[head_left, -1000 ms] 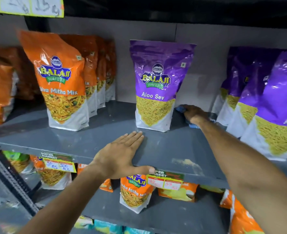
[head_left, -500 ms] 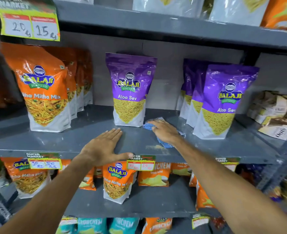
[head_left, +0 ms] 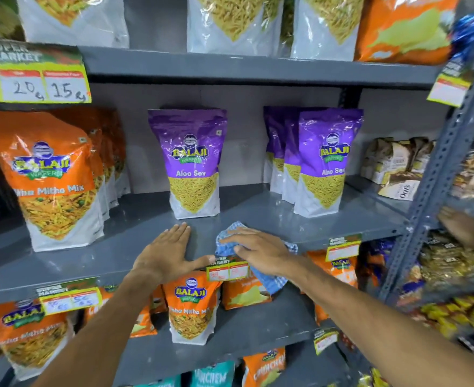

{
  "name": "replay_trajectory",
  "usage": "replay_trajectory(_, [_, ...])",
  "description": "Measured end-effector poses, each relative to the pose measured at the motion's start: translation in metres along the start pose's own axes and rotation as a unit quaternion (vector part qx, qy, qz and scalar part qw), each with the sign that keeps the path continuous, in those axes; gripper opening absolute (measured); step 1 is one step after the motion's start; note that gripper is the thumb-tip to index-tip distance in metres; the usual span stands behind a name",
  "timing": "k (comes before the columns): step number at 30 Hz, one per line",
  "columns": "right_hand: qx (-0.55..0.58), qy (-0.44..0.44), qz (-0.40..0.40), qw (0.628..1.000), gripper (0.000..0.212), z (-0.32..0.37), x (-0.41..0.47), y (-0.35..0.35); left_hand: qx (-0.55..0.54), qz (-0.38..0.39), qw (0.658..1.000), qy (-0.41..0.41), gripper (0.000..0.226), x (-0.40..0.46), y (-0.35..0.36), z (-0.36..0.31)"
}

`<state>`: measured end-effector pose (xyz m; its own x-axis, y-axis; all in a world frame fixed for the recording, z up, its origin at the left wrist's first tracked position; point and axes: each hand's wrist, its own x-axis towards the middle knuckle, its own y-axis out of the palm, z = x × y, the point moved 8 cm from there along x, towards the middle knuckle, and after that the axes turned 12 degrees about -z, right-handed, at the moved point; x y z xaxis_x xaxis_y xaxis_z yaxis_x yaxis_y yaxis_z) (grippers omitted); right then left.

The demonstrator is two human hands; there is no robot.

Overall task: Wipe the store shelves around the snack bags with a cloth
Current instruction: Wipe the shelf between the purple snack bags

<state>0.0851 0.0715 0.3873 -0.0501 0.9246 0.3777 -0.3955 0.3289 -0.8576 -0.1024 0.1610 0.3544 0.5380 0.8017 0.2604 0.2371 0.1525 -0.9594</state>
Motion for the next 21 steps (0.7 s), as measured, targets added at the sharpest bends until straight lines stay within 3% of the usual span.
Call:
replay_trajectory(5, [0.009, -0.041, 0.006, 0.999, 0.04, 0.004, -0.029, -0.008, 0.004, -0.016, 1.0, 0.012, 0.129, -0.002, 0.0, -0.001])
replay_trajectory(10, [-0.056, -0.051, -0.026, 0.997, 0.039, -0.02, -0.036, -0.019, 0.015, -0.061, 0.994, 0.092, 0.123, -0.006, -0.001, -0.023])
replay_trajectory(17, [-0.099, 0.008, -0.059, 0.993, 0.039, -0.097, -0.038, -0.057, -0.018, -0.047, 0.989, 0.141, 0.136, 0.035, 0.021, -0.136])
replay_trajectory(21, [-0.108, 0.052, -0.067, 0.991, 0.039, -0.152, -0.054, -0.085, -0.024, -0.039, 0.991, 0.126, 0.148, 0.069, 0.03, -0.199])
